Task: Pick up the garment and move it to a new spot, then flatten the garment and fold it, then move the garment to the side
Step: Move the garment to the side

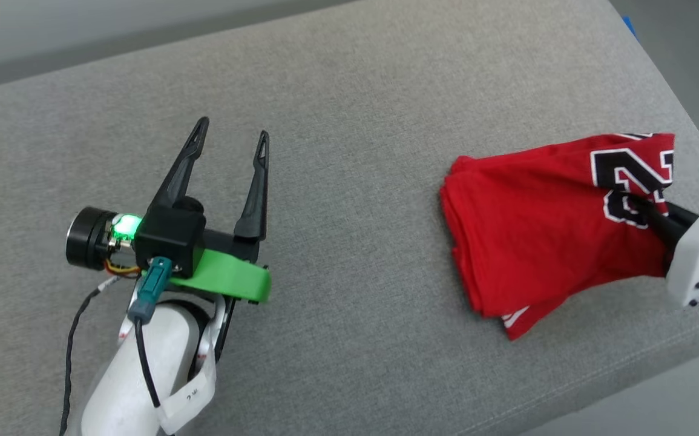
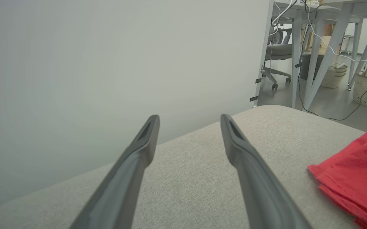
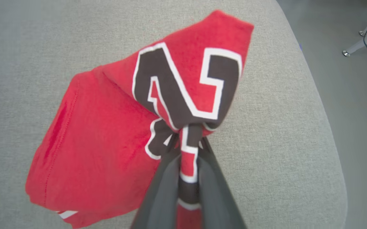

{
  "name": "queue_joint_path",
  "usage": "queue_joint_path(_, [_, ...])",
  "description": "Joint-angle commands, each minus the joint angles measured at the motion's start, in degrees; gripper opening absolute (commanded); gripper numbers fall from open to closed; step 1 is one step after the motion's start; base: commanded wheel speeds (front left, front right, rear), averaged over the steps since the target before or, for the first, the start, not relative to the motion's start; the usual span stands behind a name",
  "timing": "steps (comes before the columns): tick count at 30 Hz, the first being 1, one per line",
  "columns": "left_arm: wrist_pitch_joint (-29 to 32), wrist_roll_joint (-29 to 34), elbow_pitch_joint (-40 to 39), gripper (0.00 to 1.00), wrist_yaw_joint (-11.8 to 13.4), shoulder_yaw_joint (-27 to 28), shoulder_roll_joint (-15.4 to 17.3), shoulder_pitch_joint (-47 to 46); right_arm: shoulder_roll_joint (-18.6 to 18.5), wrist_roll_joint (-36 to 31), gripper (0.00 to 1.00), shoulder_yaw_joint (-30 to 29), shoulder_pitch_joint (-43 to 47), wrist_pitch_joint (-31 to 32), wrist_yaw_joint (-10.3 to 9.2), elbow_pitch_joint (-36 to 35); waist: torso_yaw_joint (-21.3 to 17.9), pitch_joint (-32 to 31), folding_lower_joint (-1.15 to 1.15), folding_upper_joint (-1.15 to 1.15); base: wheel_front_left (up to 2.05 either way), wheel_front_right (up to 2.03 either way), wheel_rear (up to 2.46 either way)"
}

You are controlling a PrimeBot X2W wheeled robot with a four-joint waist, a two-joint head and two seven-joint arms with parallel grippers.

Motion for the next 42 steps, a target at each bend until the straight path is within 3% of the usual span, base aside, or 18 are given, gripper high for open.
queue_joint_path(1, [0.54,0.78,-0.68,1.00,-0.46,-0.38,0.56,-1.82,-0.50,1.38,0.00,-0.21,-2.16,-1.19,-0.04,1.77,-3.78,9.17,0.00,0.00,0.00,0.00,0.00])
queue_joint_path(16, [4.14,5.21,-5.59,1.00,-2.55,-5.74,-0.81,-13.42,-9.22,6.02,0.00,-0.09,-22.37,-11.07,-0.04,30.92,3.24,21.51,0.00,0.00,0.00,0.00,0.00])
queue_joint_path(22, [3.45,5.61,-5.75,1.00,-2.43,-6.84,-1.64,-14.77,-9.69,6.50,0.00,0.47,-25.51,-15.05,-0.04,38.94,4.81,22.39,0.00,0.00,0.00,0.00,0.00])
queue_joint_path(23, [3.24,5.57,-5.64,1.00,-2.39,-6.97,-1.80,-14.84,-9.62,6.42,0.12,0.65,-25.81,-15.64,-0.04,39.96,5.00,22.39,0.00,0.00,0.00,0.00,0.00])
queue_joint_path(24, [2.52,5.21,-4.81,1.00,-2.41,-7.30,-2.23,-15.06,-9.24,5.81,1.00,0.65,-27.02,-19.42,-0.04,43.46,5.65,22.11,0.00,0.00,0.00,0.00,0.00])
queue_joint_path(31, [-0.06,3.45,-1.69,1.00,-1.99,-7.11,-3.03,-14.08,-9.37,0.68,1.00,-0.04,-30.52,-31.55,-0.04,51.65,7.33,18.89,0.00,0.00,0.00,0.00,0.00])
queue_joint_path(35, [-1.68,2.27,0.00,1.00,-1.35,-6.73,-3.52,-12.53,-9.34,-2.00,1.00,-0.91,-31.25,-34.30,-0.04,53.68,8.62,15.55,0.00,0.00,0.00,0.00,0.00])
queue_joint_path(42, [-3.70,-0.20,2.39,1.00,0.62,-5.05,-3.57,-6.95,-6.58,-5.40,1.00,-4.32,-26.14,-34.90,-0.04,45.73,10.19,7.90,0.00,0.00,0.00,0.00,0.00])
